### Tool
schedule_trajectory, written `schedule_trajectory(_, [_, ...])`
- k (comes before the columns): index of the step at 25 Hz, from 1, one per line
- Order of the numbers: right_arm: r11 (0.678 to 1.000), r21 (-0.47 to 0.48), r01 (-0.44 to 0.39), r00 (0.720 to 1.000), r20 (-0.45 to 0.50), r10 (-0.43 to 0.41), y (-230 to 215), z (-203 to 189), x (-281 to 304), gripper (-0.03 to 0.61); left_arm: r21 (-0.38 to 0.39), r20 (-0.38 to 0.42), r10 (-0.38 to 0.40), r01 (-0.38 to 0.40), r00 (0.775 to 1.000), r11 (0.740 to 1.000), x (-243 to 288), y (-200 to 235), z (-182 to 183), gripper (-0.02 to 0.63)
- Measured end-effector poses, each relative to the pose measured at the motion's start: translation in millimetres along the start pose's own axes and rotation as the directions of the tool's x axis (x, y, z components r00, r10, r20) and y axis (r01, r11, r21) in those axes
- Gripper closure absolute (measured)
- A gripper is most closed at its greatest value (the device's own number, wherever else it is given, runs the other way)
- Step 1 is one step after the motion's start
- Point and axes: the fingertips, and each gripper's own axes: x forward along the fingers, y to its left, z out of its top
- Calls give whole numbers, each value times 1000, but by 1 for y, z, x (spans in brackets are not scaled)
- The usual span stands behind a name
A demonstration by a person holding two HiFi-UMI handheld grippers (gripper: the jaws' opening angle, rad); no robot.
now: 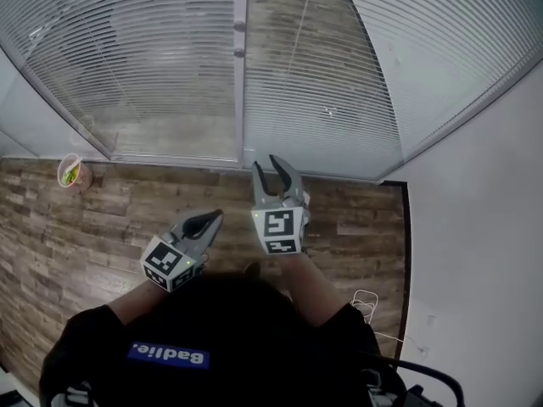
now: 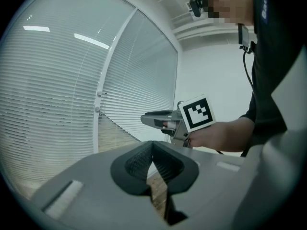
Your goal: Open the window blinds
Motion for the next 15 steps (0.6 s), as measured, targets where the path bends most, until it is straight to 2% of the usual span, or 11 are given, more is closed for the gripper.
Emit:
schedule_trajectory(9, [1000, -8, -21, 999, -26, 21, 42, 15, -18, 456, -10, 38, -70, 71, 997, 997, -19, 10, 3, 614])
schedule_trajectory(15, [998, -20, -62, 996, -61, 61, 75, 6, -20, 457, 14, 20, -133, 133, 991, 991, -37, 19, -4, 614])
